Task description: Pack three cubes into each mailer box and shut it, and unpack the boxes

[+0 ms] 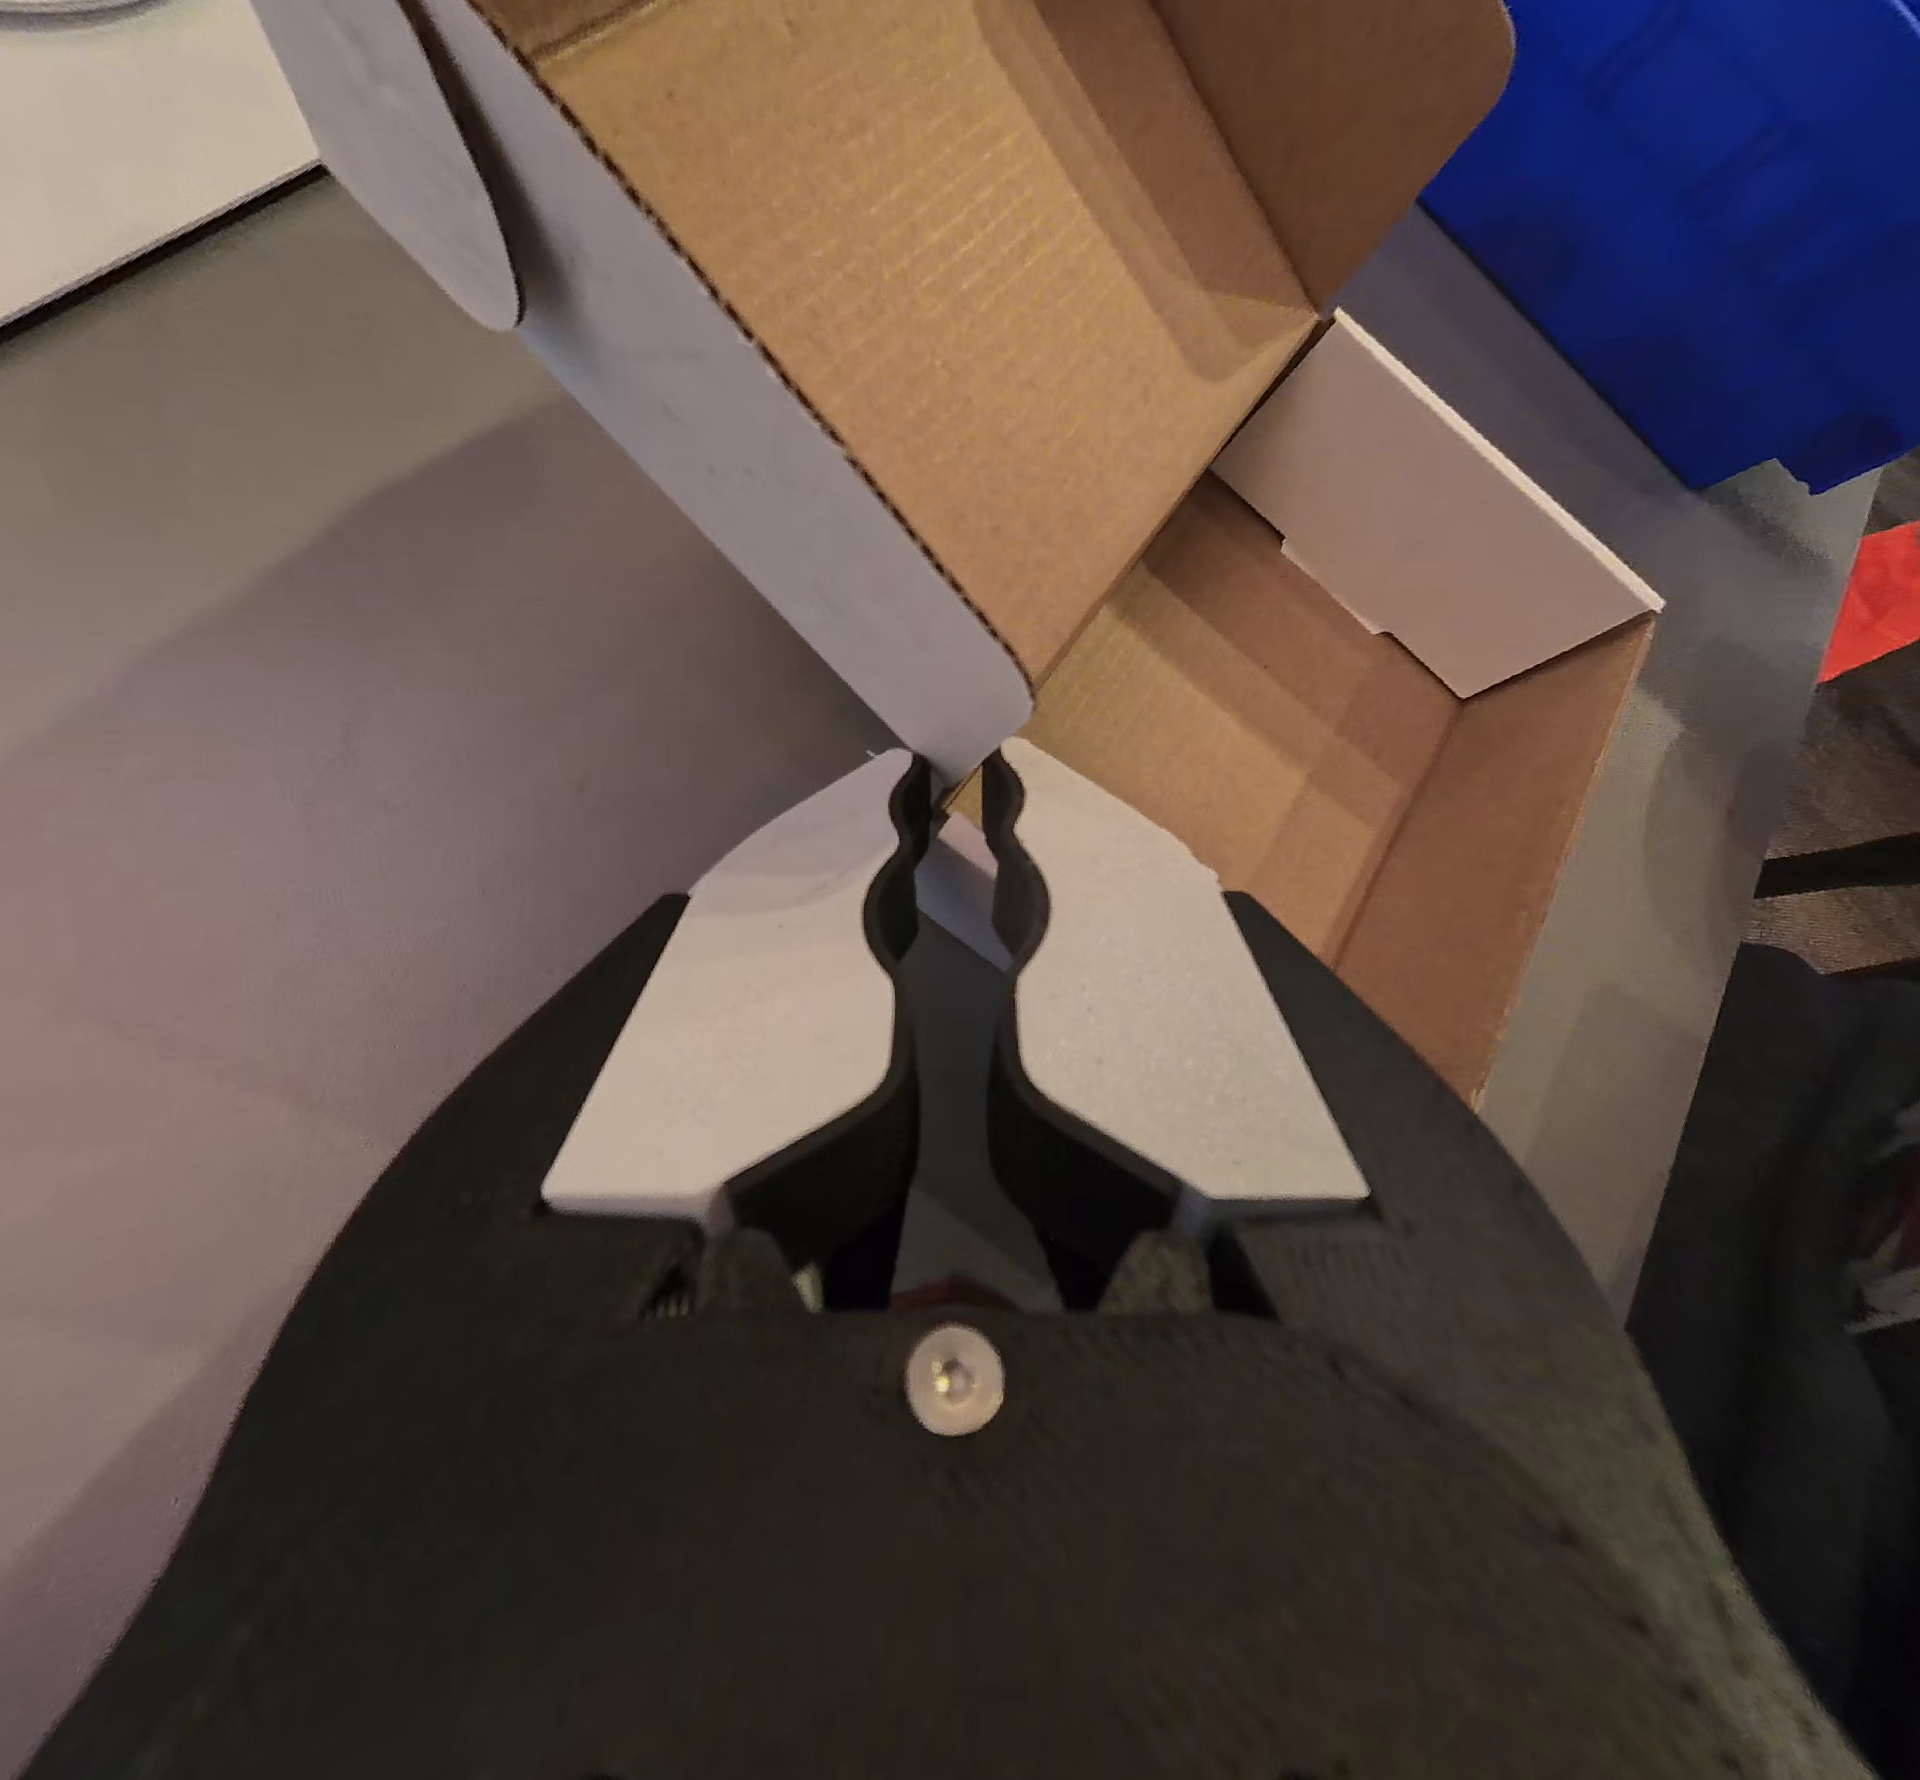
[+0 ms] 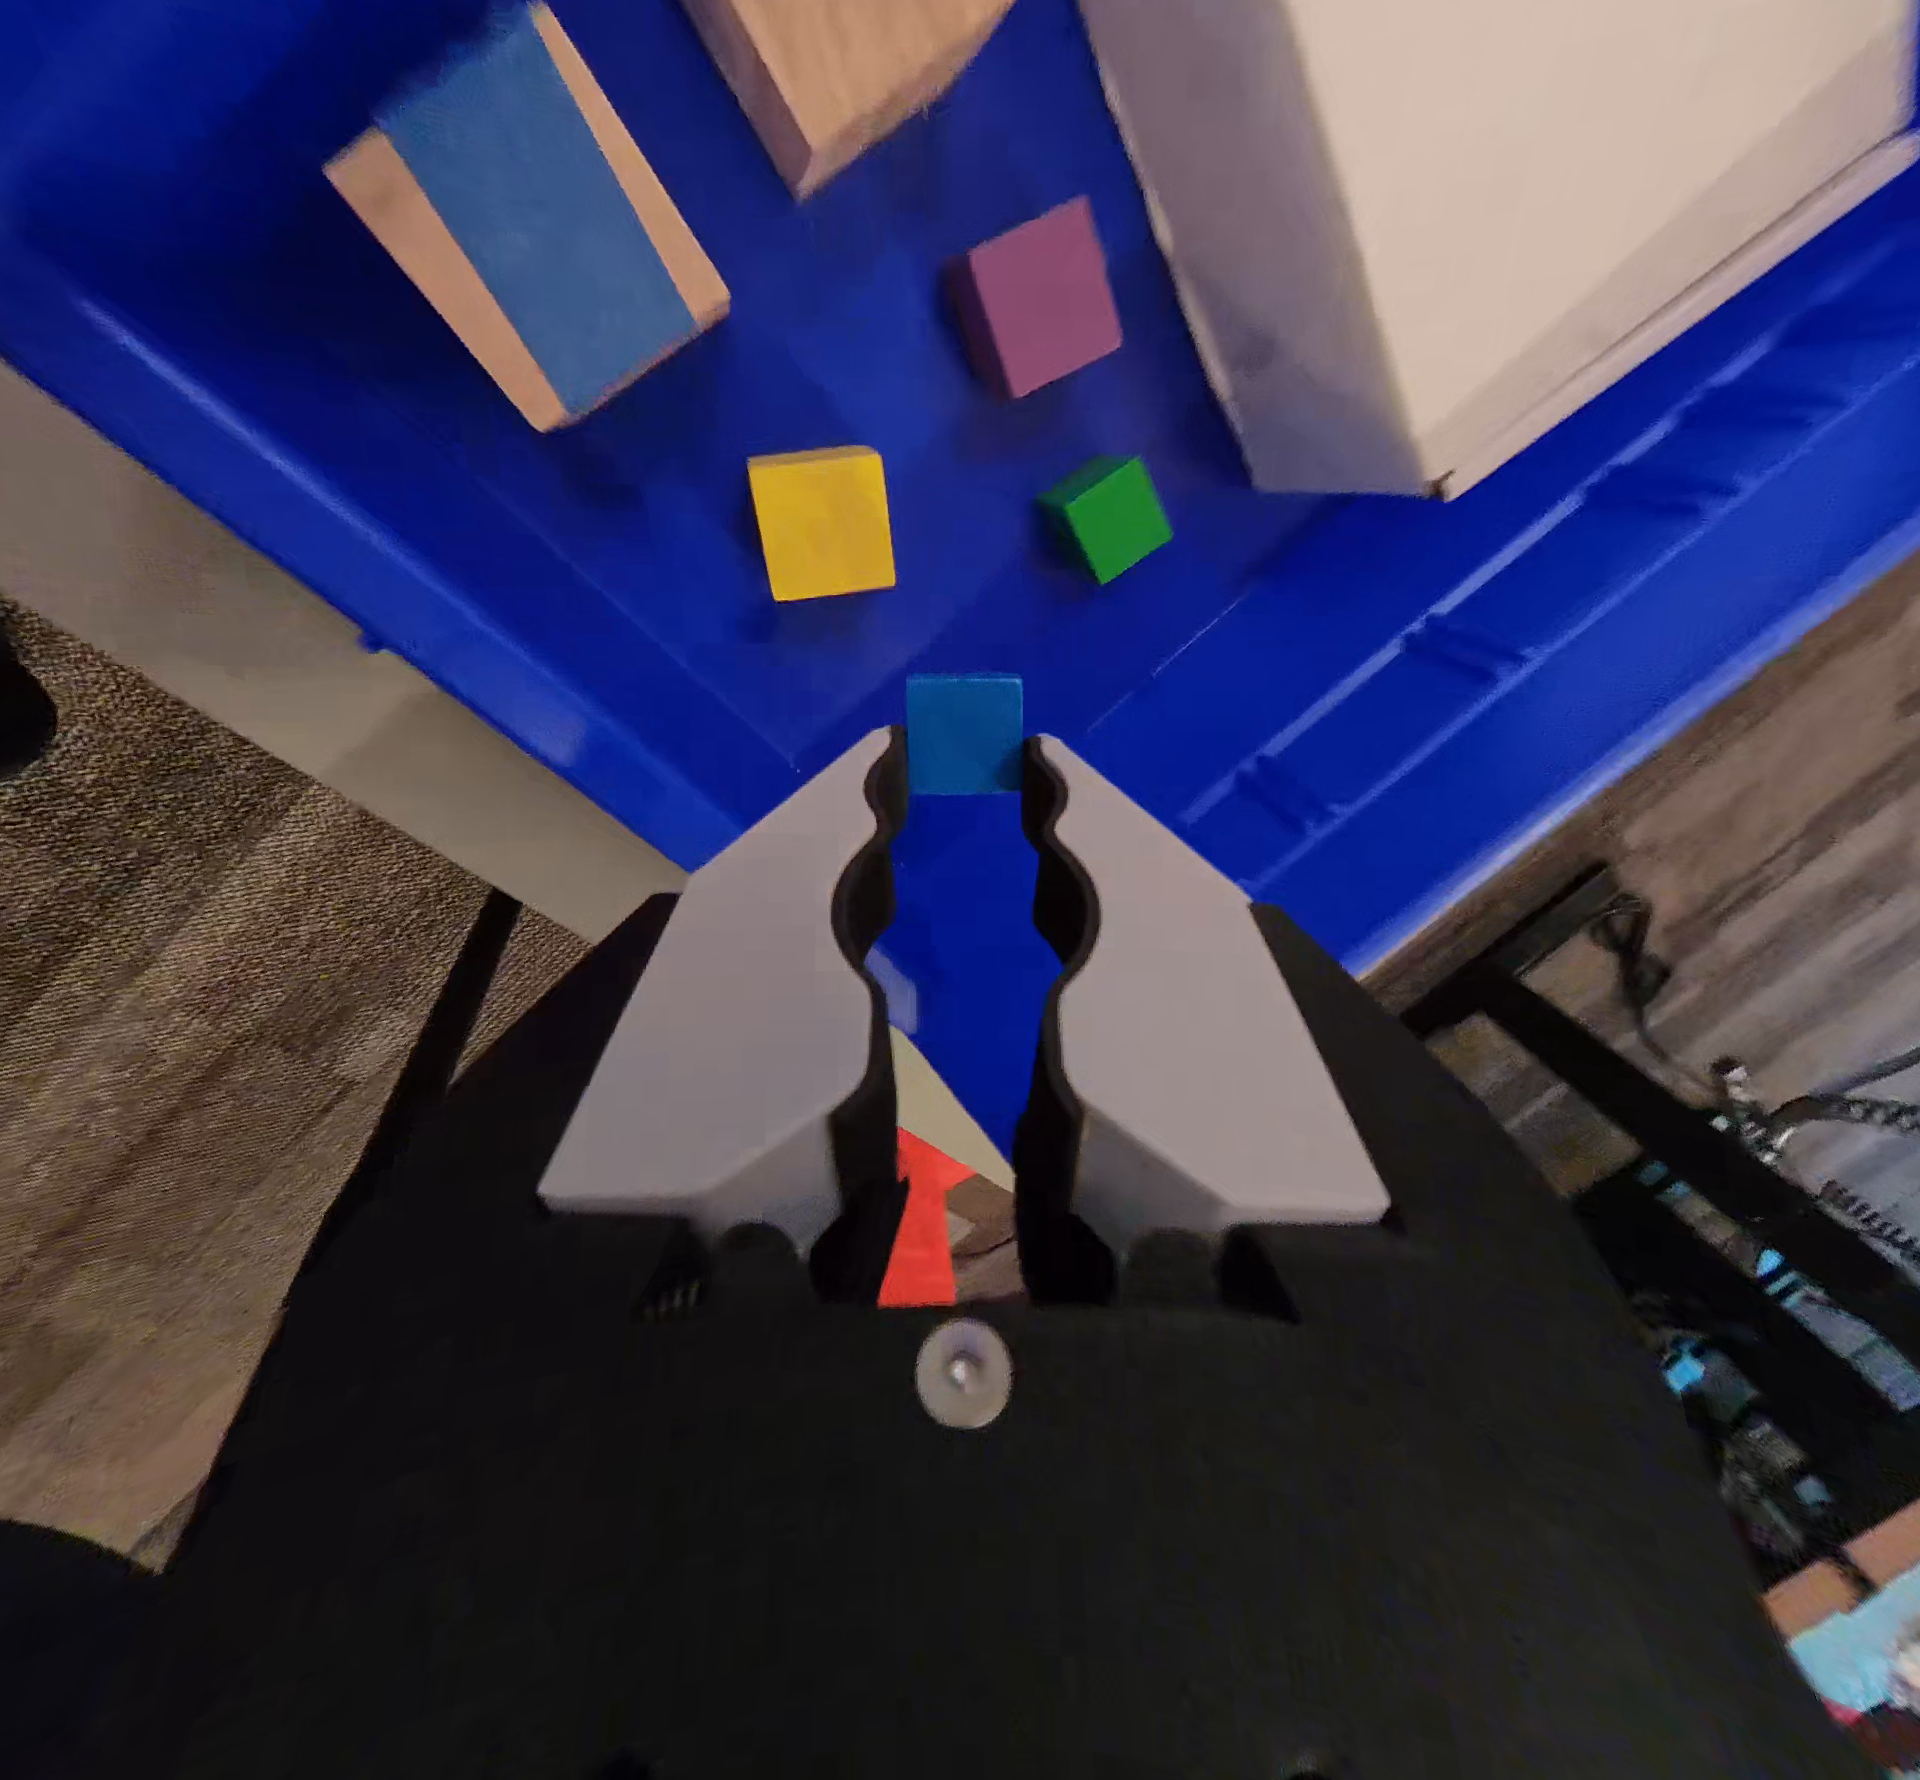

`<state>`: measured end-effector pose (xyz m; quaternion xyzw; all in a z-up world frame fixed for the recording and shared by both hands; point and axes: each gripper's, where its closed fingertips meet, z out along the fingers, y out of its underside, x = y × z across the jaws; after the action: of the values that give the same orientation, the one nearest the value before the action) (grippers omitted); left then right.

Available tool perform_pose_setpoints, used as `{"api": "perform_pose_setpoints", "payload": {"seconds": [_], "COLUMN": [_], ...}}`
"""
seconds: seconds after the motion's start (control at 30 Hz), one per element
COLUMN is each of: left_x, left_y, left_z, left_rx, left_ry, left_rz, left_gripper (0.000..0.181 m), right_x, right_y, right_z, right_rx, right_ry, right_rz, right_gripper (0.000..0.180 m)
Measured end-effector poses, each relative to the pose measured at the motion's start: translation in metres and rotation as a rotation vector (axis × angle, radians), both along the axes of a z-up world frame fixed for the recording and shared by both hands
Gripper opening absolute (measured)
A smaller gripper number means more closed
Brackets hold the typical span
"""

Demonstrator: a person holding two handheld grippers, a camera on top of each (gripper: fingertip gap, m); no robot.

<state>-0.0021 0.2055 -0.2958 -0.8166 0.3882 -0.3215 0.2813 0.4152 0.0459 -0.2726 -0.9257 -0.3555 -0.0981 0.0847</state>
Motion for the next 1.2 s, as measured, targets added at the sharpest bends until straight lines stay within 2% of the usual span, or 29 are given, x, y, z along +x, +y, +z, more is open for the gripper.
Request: {"api": "perform_pose_setpoints", "payload": {"seconds": [0.23, 0.37, 0.43, 0.6, 0.67, 0.73, 0.87, 0.9, 0.97, 1.07, 1.2], "left_x": [0.000, 0.000, 0.000, 0.000, 0.001, 0.004, 0.009, 0.010, 0.008, 0.006, 0.006], "left_y": [0.000, 0.000, 0.000, -0.001, -0.002, -0.005, -0.013, -0.014, -0.015, -0.011, -0.002], "left_z": [0.000, 0.000, 0.000, 0.000, 0.001, 0.004, 0.019, 0.024, 0.033, 0.043, 0.052], "left_rx": [-0.006, -0.008, -0.014, -0.016, -0.031, -0.058, -0.131, -0.145, -0.162, -0.181, -0.229], "left_ry": [-0.007, -0.011, -0.013, -0.024, -0.040, -0.076, -0.200, -0.237, -0.298, -0.369, -0.464], "left_rz": [0.003, 0.002, 0.000, -0.004, -0.017, -0.042, -0.093, -0.098, -0.108, -0.094, -0.083], "left_gripper": [0.009, 0.009, 0.009, 0.010, 0.011, 0.020, 0.040, 0.045, 0.048, 0.053, 0.056], "right_x": [0.005, 0.008, 0.014, 0.009, -0.019, -0.066, -0.184, -0.202, -0.231, -0.268, -0.284], "right_y": [0.001, 0.003, 0.003, 0.005, 0.017, 0.037, 0.072, 0.080, 0.100, 0.122, 0.159], "right_z": [-0.042, -0.049, -0.043, 0.009, 0.039, 0.067, 0.097, 0.097, 0.091, 0.077, 0.065], "right_rx": [-0.054, -0.063, -0.053, 0.074, 0.182, 0.299, 0.380, 0.371, 0.346, 0.238, 0.240], "right_ry": [0.035, 0.048, 0.019, 0.002, 0.076, 0.197, 0.570, 0.620, 0.708, 0.890, 1.049], "right_rz": [-0.175, -0.226, -0.246, -0.250, -0.203, -0.130, 0.030, 0.037, 0.036, -0.023, -0.161], "right_gripper": [0.020, 0.020, 0.040, 0.045, 0.043, 0.036, 0.042, 0.049, 0.046, 0.053, 0.061]}}
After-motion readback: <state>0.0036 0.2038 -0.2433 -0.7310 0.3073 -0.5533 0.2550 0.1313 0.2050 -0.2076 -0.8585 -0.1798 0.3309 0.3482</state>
